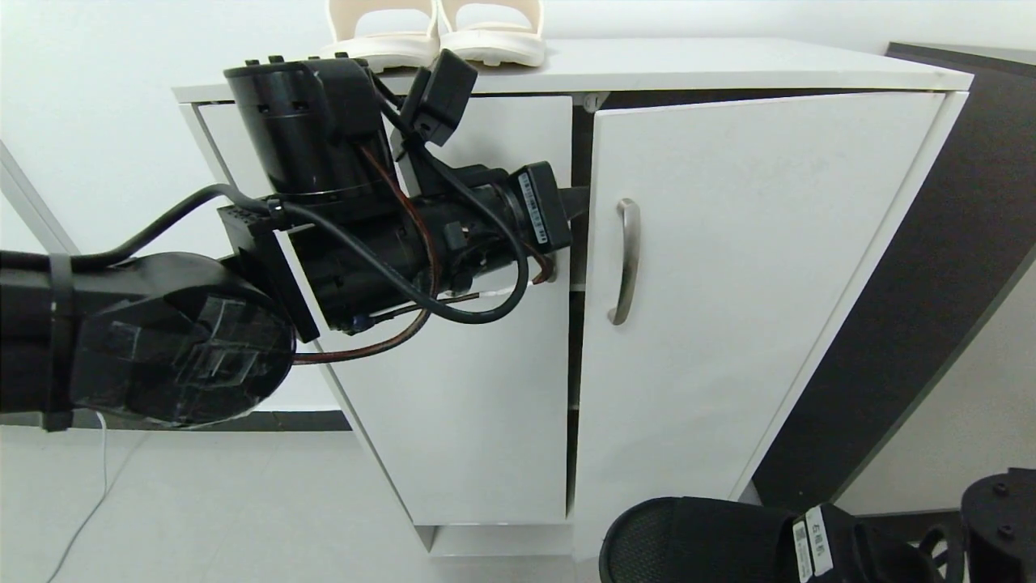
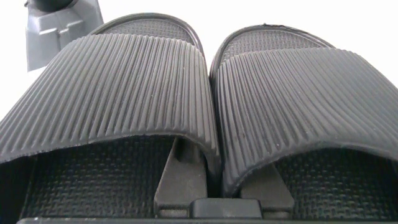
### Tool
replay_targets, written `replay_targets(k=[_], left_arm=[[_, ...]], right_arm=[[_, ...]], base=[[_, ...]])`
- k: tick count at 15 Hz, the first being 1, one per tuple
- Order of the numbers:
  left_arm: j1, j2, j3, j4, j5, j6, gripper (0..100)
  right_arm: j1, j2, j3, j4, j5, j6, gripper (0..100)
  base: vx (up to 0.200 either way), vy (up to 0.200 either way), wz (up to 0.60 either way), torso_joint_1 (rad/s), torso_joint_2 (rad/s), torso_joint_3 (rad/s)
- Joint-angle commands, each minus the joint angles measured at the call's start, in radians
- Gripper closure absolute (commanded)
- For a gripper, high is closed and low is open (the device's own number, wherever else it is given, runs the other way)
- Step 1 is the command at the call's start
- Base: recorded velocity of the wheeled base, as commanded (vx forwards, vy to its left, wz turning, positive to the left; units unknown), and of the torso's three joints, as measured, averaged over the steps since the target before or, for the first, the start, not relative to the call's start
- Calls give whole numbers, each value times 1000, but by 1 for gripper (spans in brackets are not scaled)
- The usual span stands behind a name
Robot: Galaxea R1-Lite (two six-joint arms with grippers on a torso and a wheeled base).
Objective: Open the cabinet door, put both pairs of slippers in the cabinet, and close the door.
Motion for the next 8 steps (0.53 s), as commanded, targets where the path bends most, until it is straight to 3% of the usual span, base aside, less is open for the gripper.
replay_targets(k=[1, 2, 8], left_arm=[[1, 7, -5, -1, -8, -5, 100], [1, 13, -6, -1, -8, -8, 100], [-11, 53, -19, -2, 0, -5, 100]], right_arm=[[15, 6, 4, -1, -1, 0, 100], [19, 6, 7, -1, -1, 0, 100], [85, -6, 48, -5, 1, 0, 100]], base=[[0, 0, 0, 0, 0, 0], [0, 0, 0, 0, 0, 0], [-200, 0, 0, 2, 6, 2]])
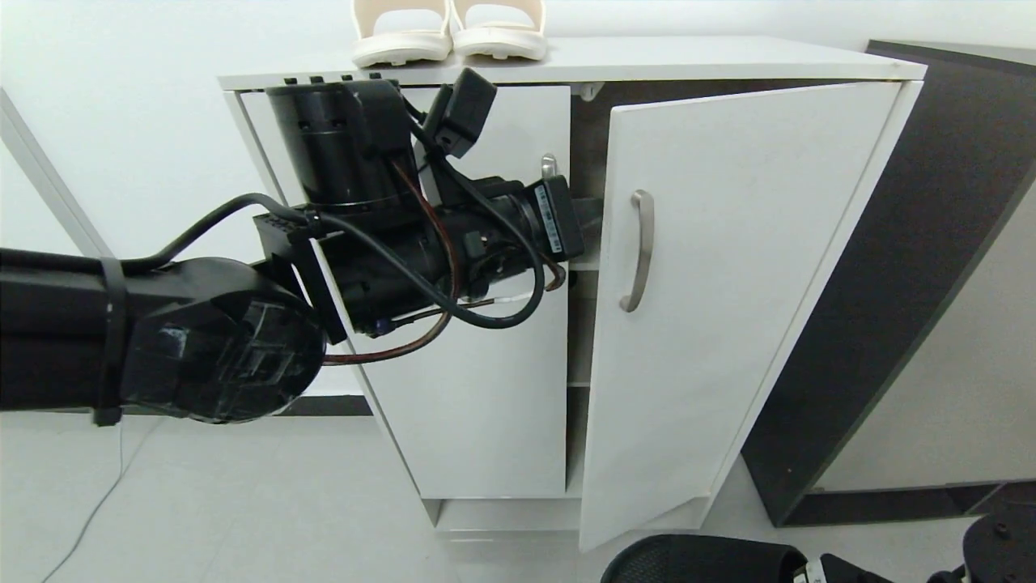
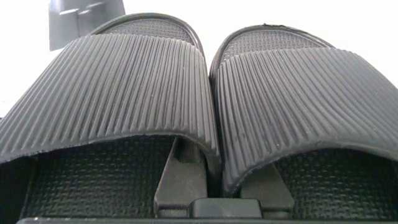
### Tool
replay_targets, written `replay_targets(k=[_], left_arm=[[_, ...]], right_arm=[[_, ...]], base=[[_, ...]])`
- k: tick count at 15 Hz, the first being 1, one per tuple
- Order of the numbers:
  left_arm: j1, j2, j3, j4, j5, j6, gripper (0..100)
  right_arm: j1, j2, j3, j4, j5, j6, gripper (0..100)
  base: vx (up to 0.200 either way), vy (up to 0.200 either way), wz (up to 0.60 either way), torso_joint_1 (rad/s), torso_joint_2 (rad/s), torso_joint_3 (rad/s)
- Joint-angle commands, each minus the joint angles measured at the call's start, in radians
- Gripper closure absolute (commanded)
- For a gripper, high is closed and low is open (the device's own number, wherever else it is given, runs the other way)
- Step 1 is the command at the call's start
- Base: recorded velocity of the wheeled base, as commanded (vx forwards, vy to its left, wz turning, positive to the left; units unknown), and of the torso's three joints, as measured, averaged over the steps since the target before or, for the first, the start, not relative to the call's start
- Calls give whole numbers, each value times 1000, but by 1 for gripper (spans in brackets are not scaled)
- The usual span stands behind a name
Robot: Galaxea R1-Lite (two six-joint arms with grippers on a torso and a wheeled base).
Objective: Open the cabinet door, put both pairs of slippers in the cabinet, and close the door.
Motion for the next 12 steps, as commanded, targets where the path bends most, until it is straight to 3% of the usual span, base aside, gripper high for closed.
replay_targets(k=[1, 4, 5, 9, 12], left_arm=[[-54, 16, 6, 2, 4, 8, 100], [-196, 48, -23, 0, 39, 68, 100], [-215, 51, -29, -2, 34, 68, 100], [-210, 60, -17, -84, 40, 66, 100], [-144, 33, 34, -109, 57, 72, 100]], right_arm=[[27, -13, 16, 0, 1, 0, 100], [53, -20, 22, 0, 3, 0, 100], [54, -20, 23, 0, 3, 0, 100], [54, -20, 23, -2, 5, -6, 100], [50, -16, 20, -4, 3, -11, 100]], base=[[-200, 0, 0, 2, 2, 2], [-200, 0, 0, 2, 2, -1], [0, 0, 0, 0, 0, 0], [0, 0, 0, 0, 0, 0], [0, 0, 0, 0, 0, 0]])
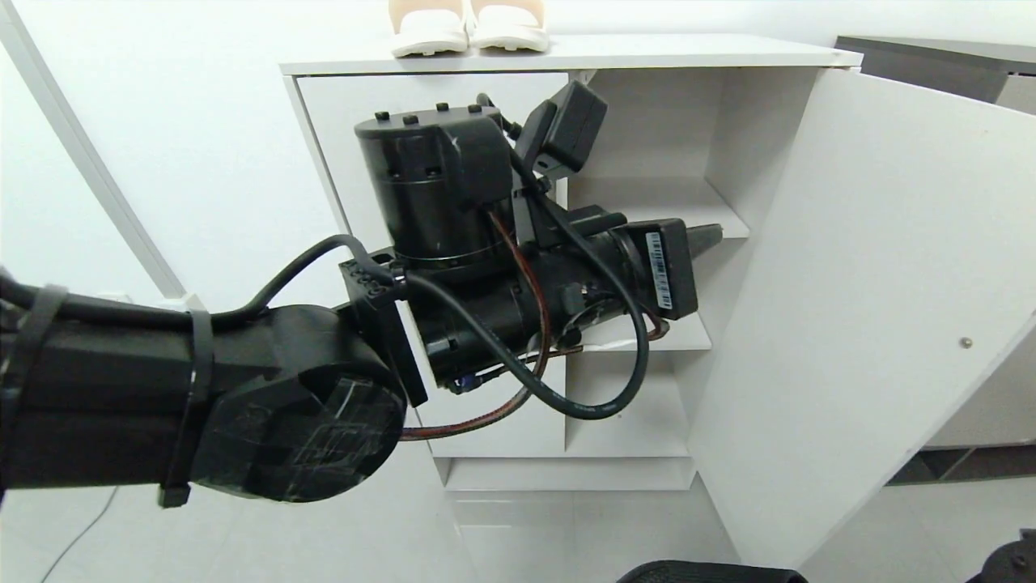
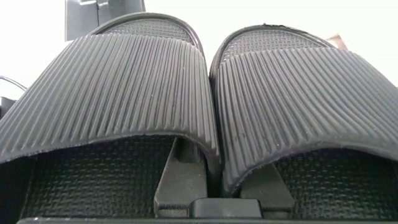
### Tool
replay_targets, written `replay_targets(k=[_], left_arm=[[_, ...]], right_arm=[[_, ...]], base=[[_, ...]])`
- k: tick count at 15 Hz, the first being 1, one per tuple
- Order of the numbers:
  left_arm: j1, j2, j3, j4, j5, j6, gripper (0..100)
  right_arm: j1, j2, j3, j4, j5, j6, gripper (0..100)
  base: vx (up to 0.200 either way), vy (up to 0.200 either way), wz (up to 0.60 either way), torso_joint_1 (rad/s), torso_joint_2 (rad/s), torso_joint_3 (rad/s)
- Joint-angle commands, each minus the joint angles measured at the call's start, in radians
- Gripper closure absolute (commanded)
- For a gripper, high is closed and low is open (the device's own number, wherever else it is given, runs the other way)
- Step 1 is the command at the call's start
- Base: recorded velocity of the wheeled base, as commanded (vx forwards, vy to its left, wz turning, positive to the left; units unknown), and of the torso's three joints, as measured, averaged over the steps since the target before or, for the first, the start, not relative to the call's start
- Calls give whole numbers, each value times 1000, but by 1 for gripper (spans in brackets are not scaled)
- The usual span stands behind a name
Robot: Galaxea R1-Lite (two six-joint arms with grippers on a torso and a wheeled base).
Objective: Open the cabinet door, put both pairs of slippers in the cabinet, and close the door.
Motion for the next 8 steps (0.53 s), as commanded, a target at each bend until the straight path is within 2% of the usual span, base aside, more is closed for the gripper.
replay_targets(k=[1, 2, 3, 4, 5, 6, 7, 8], left_arm=[[38, -44, 51, -2, 38, 1, 100], [50, -70, 78, -2, 67, 1, 100], [84, -136, 137, -2, 133, 1, 100], [99, -169, 165, 1, 155, 0, 100], [164, -264, 257, 18, 228, -2, 100], [216, -343, 341, 43, 288, 1, 100], [236, -383, 378, 53, 310, 1, 100], [299, -543, 496, 112, 368, 1, 100]], right_arm=[[-14, 7, -8, -2, -3, 4, 100], [-34, 8, -20, -1, -6, 7, 100], [-98, 24, -56, -1, -7, 12, 100], [-122, 35, -65, -1, -9, 13, 100], [-205, 93, -100, -2, -12, 38, 100], [-244, 133, -126, -12, -38, 59, 100], [-254, 150, -140, -21, -58, 73, 100], [-265, 205, -186, -74, -132, 153, 100]], base=[[0, 0, 0, 0, 0, 0], [0, 0, 0, 0, 0, 0], [0, 0, 0, 0, 0, 0], [0, 0, 0, 0, 0, 0], [0, 0, 0, 0, 0, 0], [0, 0, 0, 0, 0, 0], [0, 0, 0, 0, 0, 0], [0, 0, 0, 0, 0, 0]])
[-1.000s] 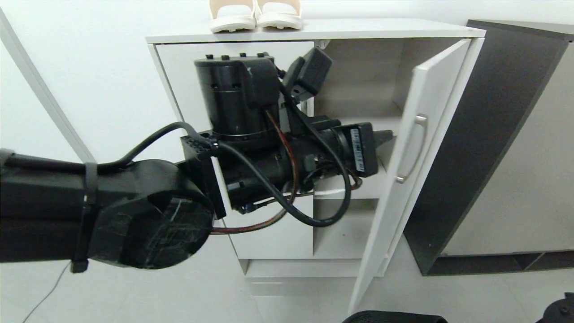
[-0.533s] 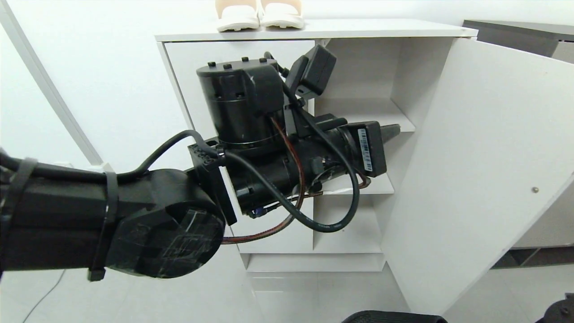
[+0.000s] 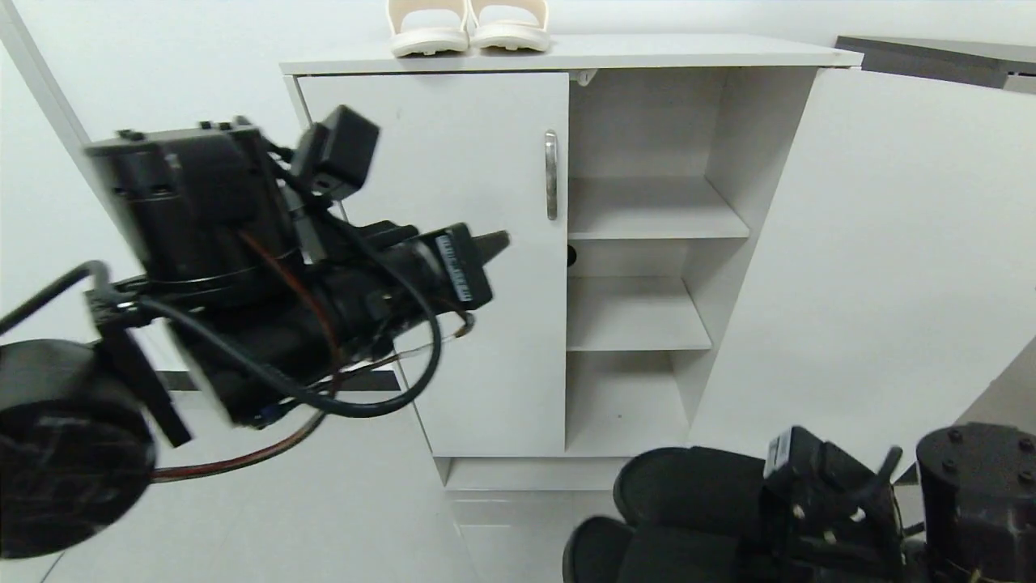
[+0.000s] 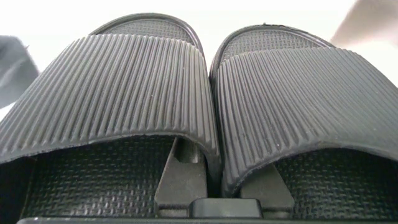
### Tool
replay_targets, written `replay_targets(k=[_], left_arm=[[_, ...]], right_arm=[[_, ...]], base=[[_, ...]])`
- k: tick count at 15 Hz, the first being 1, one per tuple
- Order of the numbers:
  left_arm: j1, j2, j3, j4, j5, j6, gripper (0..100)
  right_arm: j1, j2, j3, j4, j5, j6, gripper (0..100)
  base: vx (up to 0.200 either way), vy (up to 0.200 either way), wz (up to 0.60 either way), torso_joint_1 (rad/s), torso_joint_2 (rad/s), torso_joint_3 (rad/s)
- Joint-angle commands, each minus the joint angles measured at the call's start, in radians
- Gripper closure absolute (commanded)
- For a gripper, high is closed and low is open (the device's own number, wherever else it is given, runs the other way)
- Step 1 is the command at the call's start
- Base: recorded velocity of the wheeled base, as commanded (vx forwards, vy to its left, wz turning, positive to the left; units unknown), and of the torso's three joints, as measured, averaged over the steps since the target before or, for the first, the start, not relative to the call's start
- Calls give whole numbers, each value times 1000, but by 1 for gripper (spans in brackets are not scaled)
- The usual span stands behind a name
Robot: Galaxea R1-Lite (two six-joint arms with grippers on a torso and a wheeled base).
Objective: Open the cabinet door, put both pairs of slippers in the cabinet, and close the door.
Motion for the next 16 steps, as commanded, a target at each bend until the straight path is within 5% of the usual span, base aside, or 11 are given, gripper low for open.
replay_targets(k=[1, 2, 4, 6, 8, 11, 14, 16], left_arm=[[129, -376, 238, 127, 116, 1, 100], [141, -458, 274, 196, 149, 4, 100], [227, -751, 365, 474, 312, 22, 100], [402, -959, 436, 662, 323, 27, 100], [534, -1133, 525, 742, 326, 47, 100], [664, -1305, 655, 745, 327, 163, 100], [665, -1459, 735, 745, 317, 274, 100], [662, -1501, 802, 722, 258, 291, 100]], right_arm=[[-32, 128, -78, -67, -99, 73, 100], [-31, 155, -96, -87, -147, 86, 100], [-31, 254, -176, -110, -300, 126, 100], [-31, 309, -230, -110, -392, 175, 100], [-23, 317, -228, -110, -403, 177, 100], [-5, 315, -221, -111, -406, 178, 100], [1, 318, -215, -128, -406, 175, 100], [3, 318, -213, -133, -407, 175, 100]], base=[[0, 0, 0, 0, 0, 0], [0, 0, 0, 0, 0, 0], [0, 0, 0, 0, 0, 0], [0, 0, 0, 0, 0, 0], [0, 0, 0, 0, 0, 0], [0, 0, 0, 0, 0, 0], [0, 0, 0, 0, 0, 0], [0, 0, 0, 0, 0, 0]])
